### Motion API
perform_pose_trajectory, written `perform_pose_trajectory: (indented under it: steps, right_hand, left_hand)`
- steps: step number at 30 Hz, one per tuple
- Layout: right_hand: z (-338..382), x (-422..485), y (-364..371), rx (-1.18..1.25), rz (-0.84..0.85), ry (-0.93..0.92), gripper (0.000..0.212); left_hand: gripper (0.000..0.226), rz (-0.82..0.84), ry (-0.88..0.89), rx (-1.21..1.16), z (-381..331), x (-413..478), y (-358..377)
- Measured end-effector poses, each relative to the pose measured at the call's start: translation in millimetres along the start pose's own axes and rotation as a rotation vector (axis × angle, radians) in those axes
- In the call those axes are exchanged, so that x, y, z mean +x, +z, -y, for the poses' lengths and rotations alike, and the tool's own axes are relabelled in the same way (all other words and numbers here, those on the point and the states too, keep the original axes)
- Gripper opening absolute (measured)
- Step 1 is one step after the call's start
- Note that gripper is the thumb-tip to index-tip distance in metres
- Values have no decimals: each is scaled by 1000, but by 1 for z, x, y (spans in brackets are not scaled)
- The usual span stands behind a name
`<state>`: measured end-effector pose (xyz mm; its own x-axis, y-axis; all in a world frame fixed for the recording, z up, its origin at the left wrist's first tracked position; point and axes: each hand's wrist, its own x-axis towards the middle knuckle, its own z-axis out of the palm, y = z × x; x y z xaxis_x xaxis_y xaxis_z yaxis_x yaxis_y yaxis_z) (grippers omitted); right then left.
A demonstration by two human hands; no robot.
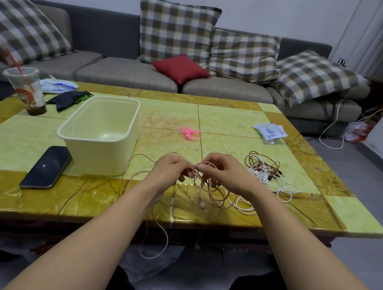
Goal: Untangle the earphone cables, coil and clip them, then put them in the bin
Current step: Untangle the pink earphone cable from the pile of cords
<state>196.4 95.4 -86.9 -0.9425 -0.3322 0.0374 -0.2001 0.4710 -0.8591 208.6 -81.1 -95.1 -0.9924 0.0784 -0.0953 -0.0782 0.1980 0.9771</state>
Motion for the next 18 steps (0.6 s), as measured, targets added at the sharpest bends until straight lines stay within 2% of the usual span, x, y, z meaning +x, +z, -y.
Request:
perform_pose_trajectory:
  steps: [4,9,11,14,18]
  right_hand:
    - [-1,2,0,-92,-130,-89,15]
    - [8,0,0,-17,-232,-134,17]
    - [12,-2,0,-13,-214,-70,19]
    - [11,-3,0,-84,-97,72,22]
    - [13,-6,0,-153,-10,137,29]
  left_hand:
    - [20,-16,-85,0,-2,-2,1]
    - [19,-59,-213,-44,-2,1,1]
    - [18,-71,-222,-79,-3,1,2]
    - [16,-105,-192,-99,-6,-2,3]
    - [17,-162,-208,-183,-6,0,6]
